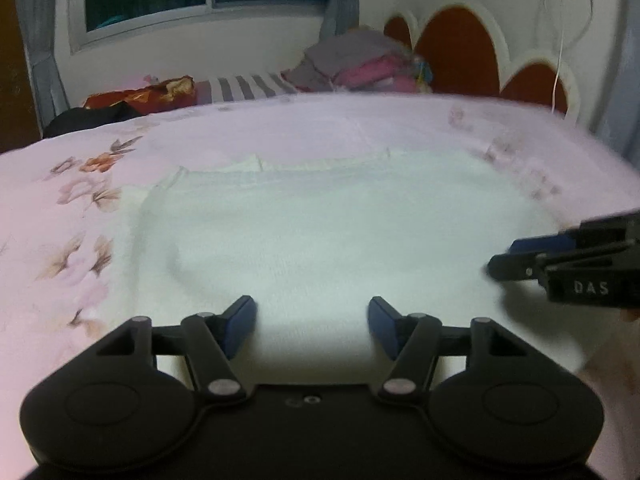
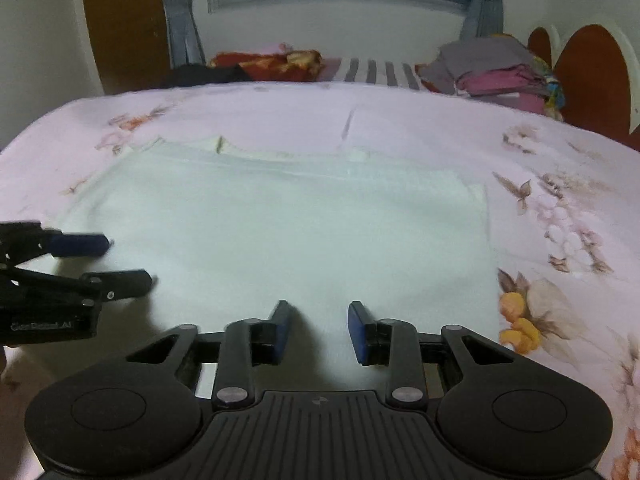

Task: Fold small clothes

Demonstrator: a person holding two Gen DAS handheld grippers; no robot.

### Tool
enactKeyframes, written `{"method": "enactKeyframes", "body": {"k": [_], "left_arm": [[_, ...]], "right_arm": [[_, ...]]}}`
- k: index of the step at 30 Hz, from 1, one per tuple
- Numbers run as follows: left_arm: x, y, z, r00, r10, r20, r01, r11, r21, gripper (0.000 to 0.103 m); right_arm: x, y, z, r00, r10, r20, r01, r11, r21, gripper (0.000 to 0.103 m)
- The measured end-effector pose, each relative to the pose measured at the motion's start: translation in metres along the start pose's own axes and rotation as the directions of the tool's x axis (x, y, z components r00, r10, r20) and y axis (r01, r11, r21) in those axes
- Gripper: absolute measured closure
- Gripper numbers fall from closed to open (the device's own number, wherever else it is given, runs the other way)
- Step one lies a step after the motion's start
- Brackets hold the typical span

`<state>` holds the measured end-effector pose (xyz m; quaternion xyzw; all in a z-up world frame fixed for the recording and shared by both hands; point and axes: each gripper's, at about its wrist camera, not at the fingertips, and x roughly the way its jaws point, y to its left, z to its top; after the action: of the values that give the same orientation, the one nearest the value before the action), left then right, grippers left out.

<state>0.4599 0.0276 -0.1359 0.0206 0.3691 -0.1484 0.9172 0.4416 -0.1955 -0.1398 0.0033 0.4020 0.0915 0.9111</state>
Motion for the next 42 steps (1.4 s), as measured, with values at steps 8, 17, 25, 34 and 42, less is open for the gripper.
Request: {"method": "enactKeyframes", "body": {"k": [8,17,25,34,42], "left_arm": [[-0.028,-0.007,-0.041,1.0,0.008,-0.023,-0.009,0.998,-0.066,0.042],[-0.058,0.025,-0.051,0.989,0.15,0.01,-0.145,0.973,-0.18,0.043],[-0.035,-0.045,-0.04,0.998,0.064,-0.008,-0.064,0.997,-0.041,0.038],[-0.038,-0.021,-0.056,0.987,0.162,-0.02,-0.163,0.986,-0.045,0.036],[-0.055,0.019,-0.06,0.984,0.177,0.004,-0.173,0.969,-0.176,0.057]], "right_arm": [[-0.035,0.041,-0.049,0.995,0.099,-0.032,-0.1,0.994,-0.033,0.071],[-0.059,0.005,-0.068,0.999,-0.047,0.007,0.046,0.994,0.097,0.071],[-0.05,0.038,-0.059,0.997,0.082,0.001,-0.082,0.993,0.079,0.072],[-0.059,0.003,-0.077,1.0,-0.024,-0.001,0.024,0.992,0.12,0.072],[-0.077,-0.05,-0.081,0.997,-0.076,0.013,0.071,0.971,0.227,0.095]]}}
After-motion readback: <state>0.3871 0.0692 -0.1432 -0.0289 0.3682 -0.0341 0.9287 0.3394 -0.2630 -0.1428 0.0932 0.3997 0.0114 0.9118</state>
